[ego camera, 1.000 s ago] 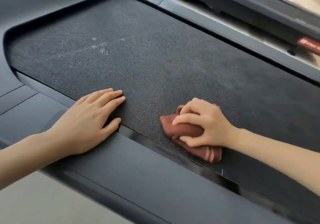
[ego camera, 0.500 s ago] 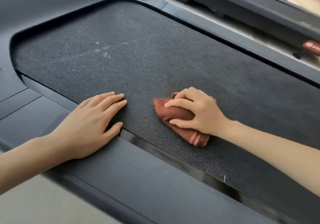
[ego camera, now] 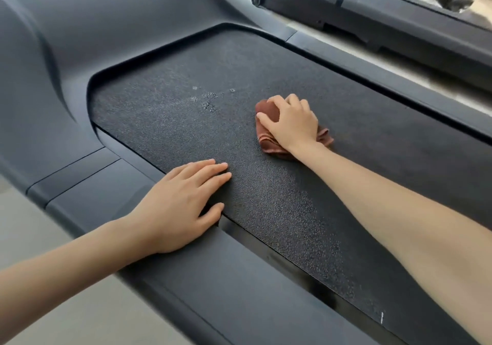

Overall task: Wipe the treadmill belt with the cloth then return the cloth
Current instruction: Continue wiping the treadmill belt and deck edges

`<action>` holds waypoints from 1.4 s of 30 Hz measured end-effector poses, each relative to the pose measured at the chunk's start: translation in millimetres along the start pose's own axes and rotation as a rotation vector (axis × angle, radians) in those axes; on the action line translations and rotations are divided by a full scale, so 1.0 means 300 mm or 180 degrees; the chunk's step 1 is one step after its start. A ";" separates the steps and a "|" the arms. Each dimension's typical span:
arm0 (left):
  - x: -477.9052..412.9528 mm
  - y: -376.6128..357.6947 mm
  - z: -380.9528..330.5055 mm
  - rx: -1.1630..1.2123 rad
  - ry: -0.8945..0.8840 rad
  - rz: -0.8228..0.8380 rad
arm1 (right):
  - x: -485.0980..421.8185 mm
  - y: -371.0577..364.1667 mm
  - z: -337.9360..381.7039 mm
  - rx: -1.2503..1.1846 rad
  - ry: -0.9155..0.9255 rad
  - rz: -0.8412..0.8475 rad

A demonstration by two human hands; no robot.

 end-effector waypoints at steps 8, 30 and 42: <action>0.088 0.018 0.179 -0.0123 0.0510 0.0060 | 0.254 0.070 0.021 -0.0402 0.1956 0.0214; 0.109 0.026 0.236 -0.0025 0.0581 -0.0123 | 0.378 0.096 0.020 -0.0258 0.1659 0.0423; 0.107 0.032 0.241 0.0075 0.0604 -0.0289 | 0.299 0.036 0.228 0.0026 0.0152 0.0097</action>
Point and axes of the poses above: each hand's wrist, its own x-axis away from the middle knuckle, its own y-axis out of the back of the hand, z = x × y, the point moved 9 cm from there along -x, towards the middle knuckle, and after that the axes turned 11 degrees about z, right-handed, at the moved point
